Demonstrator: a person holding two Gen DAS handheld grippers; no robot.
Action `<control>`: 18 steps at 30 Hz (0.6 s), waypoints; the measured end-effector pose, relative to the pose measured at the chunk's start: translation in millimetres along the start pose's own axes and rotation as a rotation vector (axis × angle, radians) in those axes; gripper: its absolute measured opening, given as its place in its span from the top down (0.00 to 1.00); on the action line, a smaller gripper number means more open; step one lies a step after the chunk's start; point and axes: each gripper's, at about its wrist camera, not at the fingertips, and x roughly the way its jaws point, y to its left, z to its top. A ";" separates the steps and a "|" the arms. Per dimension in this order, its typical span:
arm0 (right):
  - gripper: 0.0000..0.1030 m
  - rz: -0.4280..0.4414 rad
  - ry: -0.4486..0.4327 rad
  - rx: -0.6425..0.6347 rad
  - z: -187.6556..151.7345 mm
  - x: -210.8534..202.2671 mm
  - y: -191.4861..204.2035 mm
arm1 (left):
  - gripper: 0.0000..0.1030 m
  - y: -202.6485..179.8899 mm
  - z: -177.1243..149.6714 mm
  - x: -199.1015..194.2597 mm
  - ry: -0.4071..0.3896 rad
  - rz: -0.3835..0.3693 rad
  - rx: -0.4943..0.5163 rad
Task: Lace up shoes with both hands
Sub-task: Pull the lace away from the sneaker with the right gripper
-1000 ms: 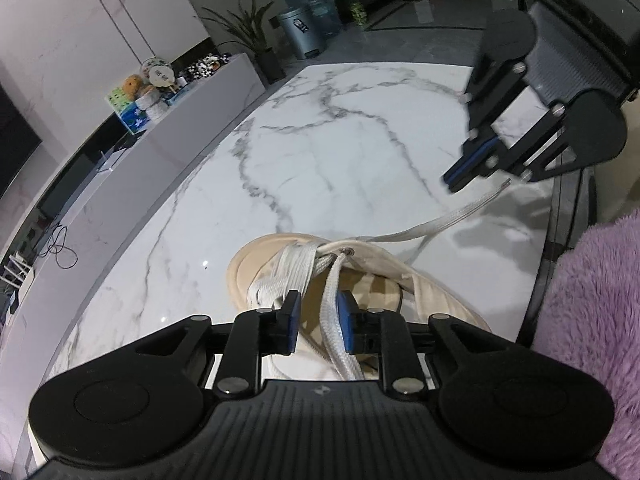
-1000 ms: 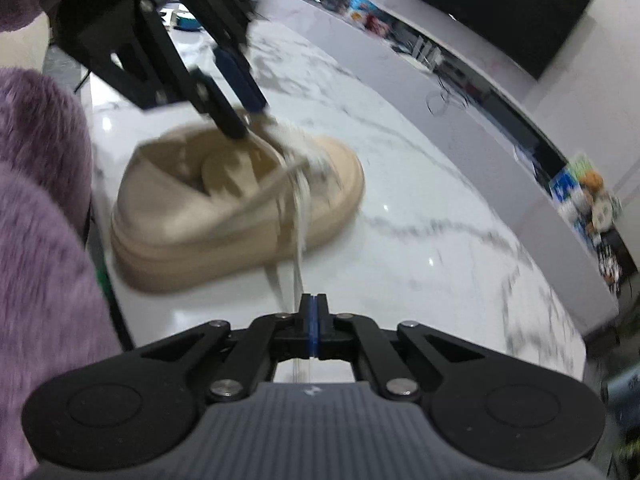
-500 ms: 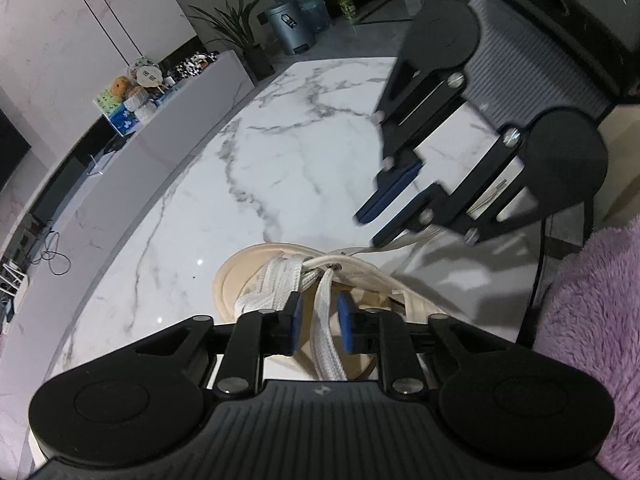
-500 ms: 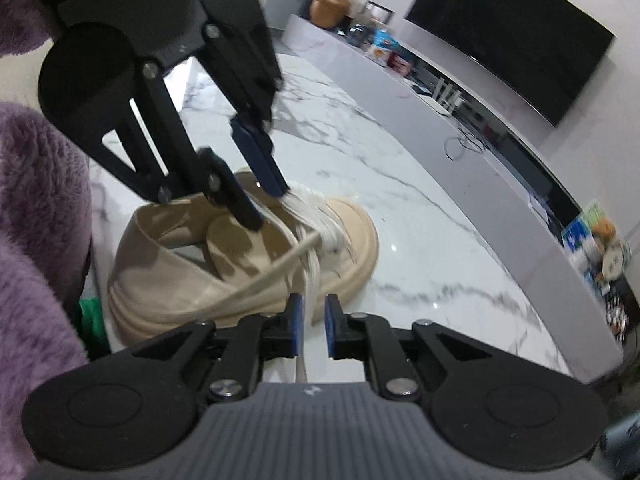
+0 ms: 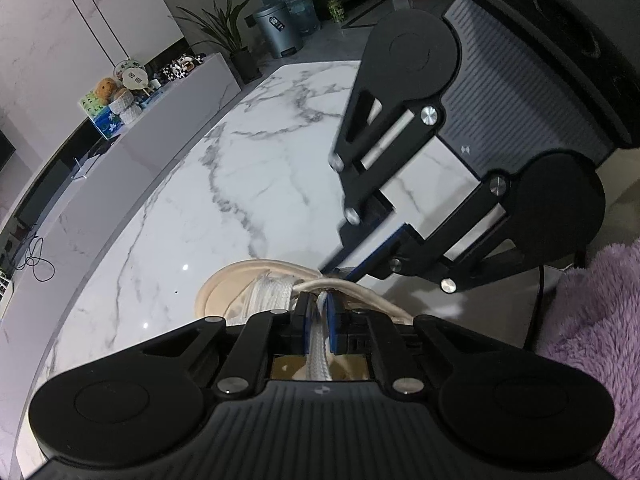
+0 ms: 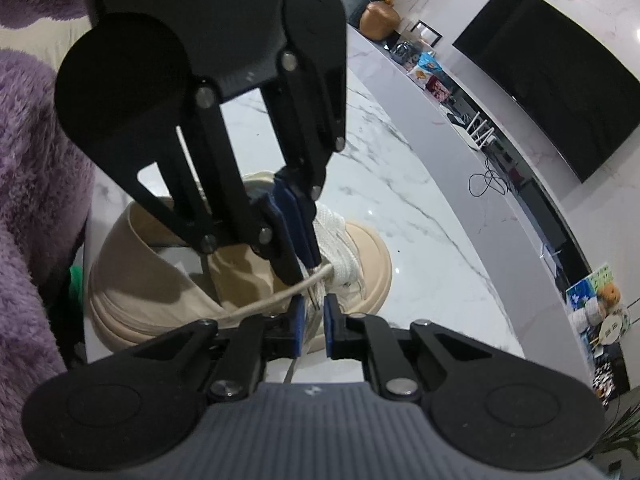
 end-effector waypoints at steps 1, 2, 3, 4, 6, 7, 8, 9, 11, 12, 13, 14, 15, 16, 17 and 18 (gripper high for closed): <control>0.96 0.002 0.002 -0.006 -0.4 0.4 0.5 | 0.94 -0.3 -0.7 -1.0 -0.005 0.003 0.000; 0.97 0.000 -0.003 -0.010 -1.2 0.1 1.3 | 0.94 -0.6 -1.8 -3.1 -0.009 0.007 -0.002; 0.97 0.004 -0.004 -0.009 -1.8 -1.1 1.9 | 0.92 -0.8 -3.0 -5.7 -0.011 0.009 -0.006; 0.97 -0.002 -0.003 -0.005 -2.4 -2.8 2.5 | 0.91 -1.0 -4.2 -8.3 -0.013 0.012 -0.009; 0.98 -0.012 0.004 0.005 -4.2 -6.6 4.3 | 0.83 -1.0 -7.4 -16.1 -0.022 0.027 -0.020; 0.97 -0.016 0.011 0.011 -5.3 -8.9 5.4 | 0.82 -0.6 -9.4 -20.6 -0.027 0.036 -0.027; 0.97 -0.023 0.016 0.016 -7.5 -11.6 5.2 | 0.80 -0.3 -11.4 -25.1 -0.032 0.045 -0.034; 0.97 -0.026 0.024 0.027 -10.3 -15.0 4.5 | 0.79 0.1 -13.8 -29.4 -0.035 0.051 -0.043; 0.97 -0.029 0.038 0.051 -16.9 -21.0 2.4 | 0.78 1.1 -17.8 -36.1 -0.034 0.062 -0.059; 0.97 -0.034 0.049 0.060 -21.1 -24.5 2.0 | 0.77 1.7 -19.1 -38.7 -0.033 0.068 -0.065; 0.97 -0.036 0.059 0.070 -25.3 -27.2 1.6 | 0.75 2.0 -20.7 -41.3 -0.033 0.077 -0.070; 0.97 -0.038 0.072 0.080 -29.6 -30.7 1.0 | 0.70 2.3 -22.4 -43.9 -0.032 0.085 -0.076; 0.97 -0.041 0.083 0.090 -33.9 -34.6 1.6 | 0.65 2.4 -24.2 -46.3 -0.033 0.093 -0.083; 0.97 -0.043 0.094 0.099 -38.2 -38.5 2.3 | 0.63 2.5 -26.1 -48.5 -0.036 0.098 -0.091; 0.97 -0.042 0.105 0.113 -42.9 -42.8 2.6 | 0.61 2.7 -27.2 -50.2 -0.037 0.100 -0.099; 0.97 -0.043 0.119 0.126 -48.2 -47.1 3.4 | 0.61 3.0 -27.9 -51.7 -0.037 0.098 -0.107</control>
